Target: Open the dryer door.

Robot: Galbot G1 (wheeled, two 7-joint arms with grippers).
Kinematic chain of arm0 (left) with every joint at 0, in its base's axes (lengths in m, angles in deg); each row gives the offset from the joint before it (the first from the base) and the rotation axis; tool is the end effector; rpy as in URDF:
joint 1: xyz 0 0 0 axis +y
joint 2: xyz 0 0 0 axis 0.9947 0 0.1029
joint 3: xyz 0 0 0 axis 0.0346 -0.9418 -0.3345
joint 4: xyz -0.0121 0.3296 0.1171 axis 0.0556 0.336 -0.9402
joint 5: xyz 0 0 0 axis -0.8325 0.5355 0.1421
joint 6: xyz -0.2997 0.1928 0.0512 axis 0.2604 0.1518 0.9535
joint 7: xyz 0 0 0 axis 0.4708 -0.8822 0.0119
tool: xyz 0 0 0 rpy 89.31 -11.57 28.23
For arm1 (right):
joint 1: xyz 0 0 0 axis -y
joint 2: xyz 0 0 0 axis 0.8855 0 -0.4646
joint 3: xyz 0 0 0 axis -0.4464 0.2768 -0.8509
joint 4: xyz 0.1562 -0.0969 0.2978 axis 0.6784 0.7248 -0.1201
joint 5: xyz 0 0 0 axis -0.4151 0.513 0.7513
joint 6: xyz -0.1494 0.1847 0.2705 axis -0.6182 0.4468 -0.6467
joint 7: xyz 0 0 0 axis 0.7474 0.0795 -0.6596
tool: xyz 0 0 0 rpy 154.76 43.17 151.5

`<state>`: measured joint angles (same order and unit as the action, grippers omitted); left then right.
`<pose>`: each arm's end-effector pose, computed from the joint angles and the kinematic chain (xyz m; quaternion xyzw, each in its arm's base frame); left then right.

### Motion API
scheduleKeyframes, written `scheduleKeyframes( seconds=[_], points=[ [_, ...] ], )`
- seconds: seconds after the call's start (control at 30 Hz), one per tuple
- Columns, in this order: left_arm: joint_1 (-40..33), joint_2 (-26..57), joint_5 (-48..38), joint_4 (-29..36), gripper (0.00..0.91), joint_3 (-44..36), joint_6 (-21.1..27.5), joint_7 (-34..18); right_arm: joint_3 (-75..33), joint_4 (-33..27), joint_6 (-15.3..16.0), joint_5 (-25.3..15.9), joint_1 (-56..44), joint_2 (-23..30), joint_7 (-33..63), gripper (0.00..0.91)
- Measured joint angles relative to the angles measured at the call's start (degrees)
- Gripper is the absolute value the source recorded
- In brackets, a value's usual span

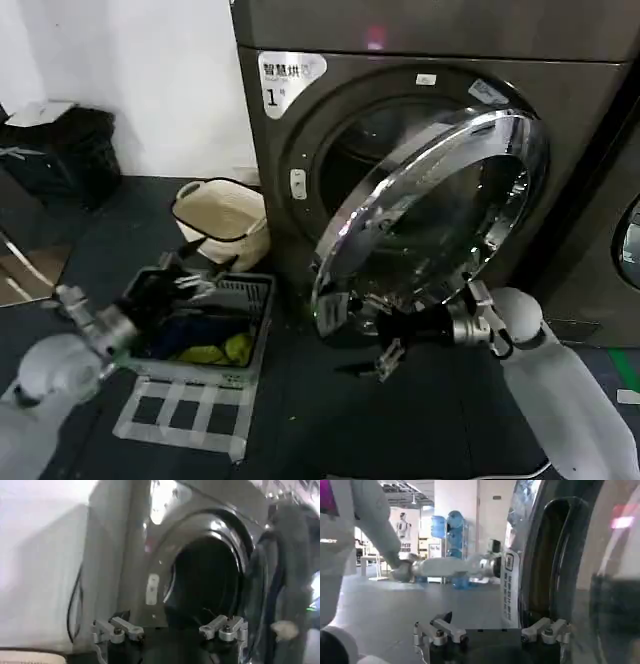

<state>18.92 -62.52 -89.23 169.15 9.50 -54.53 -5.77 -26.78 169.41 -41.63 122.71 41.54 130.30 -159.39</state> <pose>0.2925 0.1741 -0.1766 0.3215 0.9443 -0.0596 0.0380 0.4078 -0.0943 -0.2090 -0.7160 0.6971 -0.0350 0.0161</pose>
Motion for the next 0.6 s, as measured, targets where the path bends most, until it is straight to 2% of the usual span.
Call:
scheduleKeyframes(
  seconds=[0.3,0.47,0.6],
  points=[
    [-12.23,2.83,-1.26,-7.25,0.907,-14.93,-0.19,0.43,-2.53,2.13,-0.19,1.07,-2.85,-2.19,-4.42,0.907],
    [-19.24,3.63,-1.93,-10.12,0.907,-24.33,-3.62,2.15,-4.92,3.98,-0.97,1.51,-5.43,-3.28,-4.85,0.907],
    [-25.47,3.07,-3.09,-12.00,0.907,-31.83,-4.42,2.57,-6.97,5.48,-1.28,1.55,-7.71,-3.56,-4.91,0.907]
  ],
)
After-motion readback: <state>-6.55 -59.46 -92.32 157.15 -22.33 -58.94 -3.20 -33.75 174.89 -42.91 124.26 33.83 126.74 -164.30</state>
